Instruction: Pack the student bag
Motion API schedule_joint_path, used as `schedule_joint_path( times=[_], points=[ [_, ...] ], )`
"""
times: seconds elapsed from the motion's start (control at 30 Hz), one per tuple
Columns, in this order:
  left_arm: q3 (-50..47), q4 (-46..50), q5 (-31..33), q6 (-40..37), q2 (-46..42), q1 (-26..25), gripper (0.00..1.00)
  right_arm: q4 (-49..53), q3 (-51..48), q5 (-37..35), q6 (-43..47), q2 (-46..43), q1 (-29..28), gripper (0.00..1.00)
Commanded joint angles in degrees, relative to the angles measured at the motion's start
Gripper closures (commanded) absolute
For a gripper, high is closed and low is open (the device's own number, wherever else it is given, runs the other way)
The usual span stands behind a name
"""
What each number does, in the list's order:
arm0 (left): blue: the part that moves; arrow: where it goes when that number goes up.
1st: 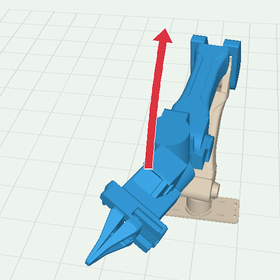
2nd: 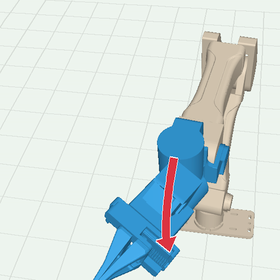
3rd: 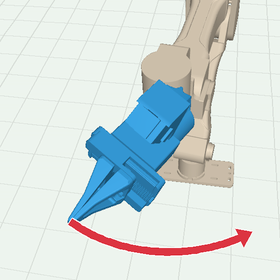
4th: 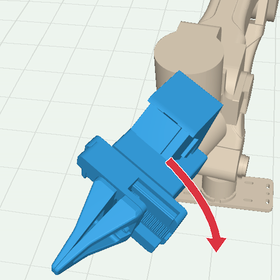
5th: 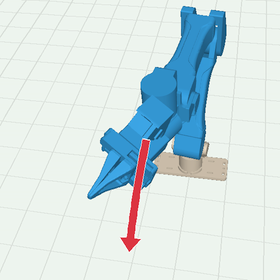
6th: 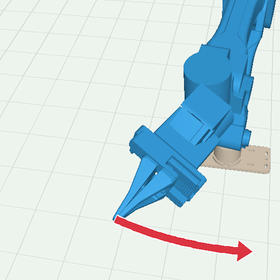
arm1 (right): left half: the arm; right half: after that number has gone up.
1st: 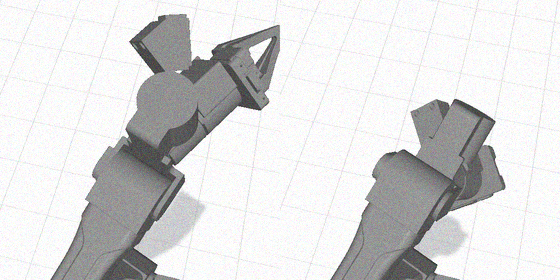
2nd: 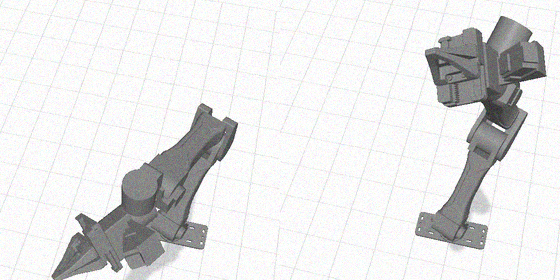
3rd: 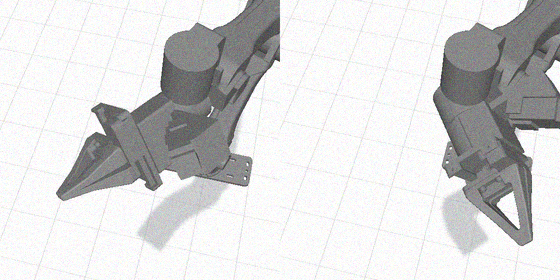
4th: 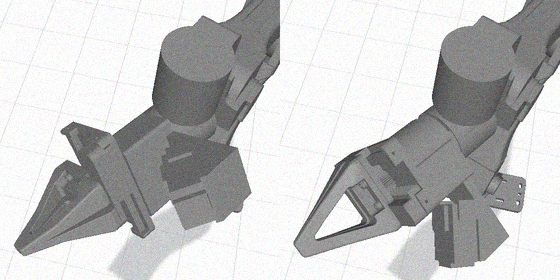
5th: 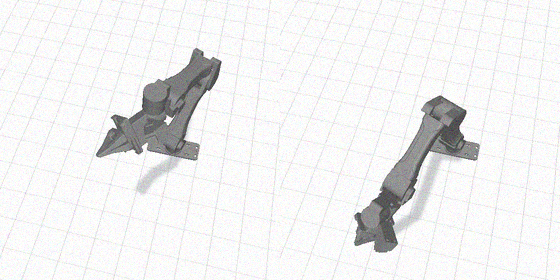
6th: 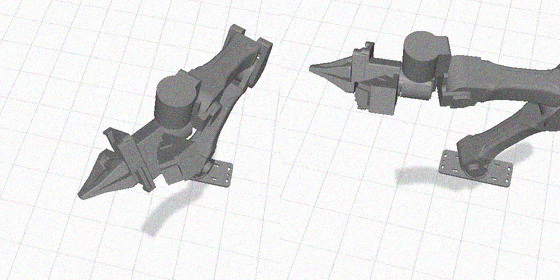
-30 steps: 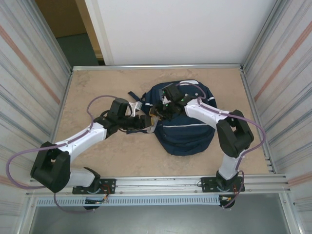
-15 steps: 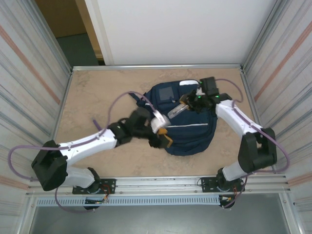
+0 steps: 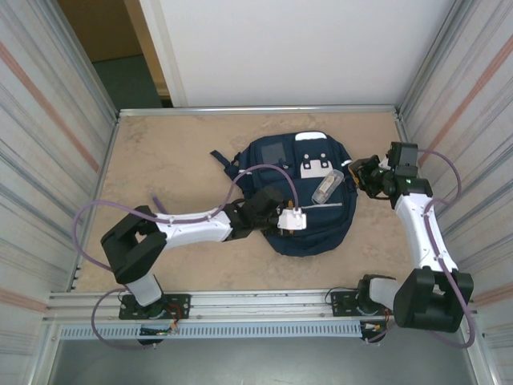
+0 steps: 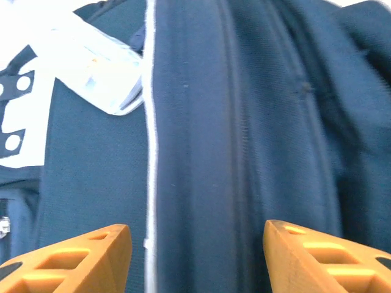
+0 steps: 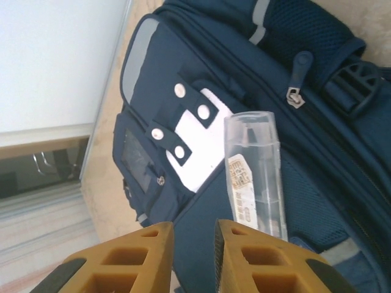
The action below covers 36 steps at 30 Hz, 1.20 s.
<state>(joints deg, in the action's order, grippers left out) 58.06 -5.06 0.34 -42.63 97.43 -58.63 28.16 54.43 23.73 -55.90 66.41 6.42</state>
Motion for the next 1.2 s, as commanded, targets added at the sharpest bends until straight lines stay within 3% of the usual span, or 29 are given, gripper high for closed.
schedule_joint_path(
  times=[0.0, 0.17, 0.37, 0.47, 0.57, 0.67, 0.73, 0.8, 0.9, 1.0, 1.17],
  points=[
    [1.95, -2.91, 4.98, -4.86, 2.55, -0.43, 0.42, 1.72, -1.2, 1.09, 1.88, -1.88, 0.7, 0.75],
    [1.92, -3.08, 5.82, -4.65, 3.56, -0.52, 0.45, 1.76, -3.5, 0.16, 6.52, 0.25, 0.63, 0.5],
    [2.23, -1.88, 5.72, -4.85, 4.05, -0.78, 0.53, -2.43, -3.38, 0.44, 16.67, 7.37, 0.62, 0.34],
    [3.54, -0.83, 3.62, -3.05, 3.47, -0.94, 0.47, -6.69, -3.28, -4.38, 19.82, 9.98, 0.32, 0.31],
    [8.82, 4.45, -0.47, 5.51, 2.0, -0.21, 0.34, -9.02, -2.12, -7.6, 20.18, 13.07, -0.87, 0.29],
    [15.66, 8.29, -5.81, 13.28, 2.26, 0.37, 0.32, -7.59, 1.12, -8.61, 19.26, 16.88, -3.66, 0.28],
    [17.34, 6.89, -10.46, 16.96, 2.41, 0.45, 0.3, -7.16, 2.72, -10.39, 18.43, 18.76, -6.19, 0.27],
    [18.33, 3.47, -11.22, 22.52, 3.72, 0.73, 0.27, -7.69, 3.13, -10.13, 17.77, 20.13, -6.53, 0.27],
    [24.78, 5.84, -8.23, 28.2, 9.41, 1.06, 0.29, -9.43, 2.71, -7.54, 18.96, 21.2, -5.09, 0.28],
    [31.88, 9.67, -3.69, 31.93, 15.44, 1.17, 0.29, -11.86, 1.67, -0.26, 20.12, 21.57, -2.53, 0.3],
    [36.7, 8.9, -4.63, 36.65, 22.26, 2.16, 0.29, -15.2, 0.52, 9.37, 23.0, 22.14, 0.04, 0.35]
  ],
)
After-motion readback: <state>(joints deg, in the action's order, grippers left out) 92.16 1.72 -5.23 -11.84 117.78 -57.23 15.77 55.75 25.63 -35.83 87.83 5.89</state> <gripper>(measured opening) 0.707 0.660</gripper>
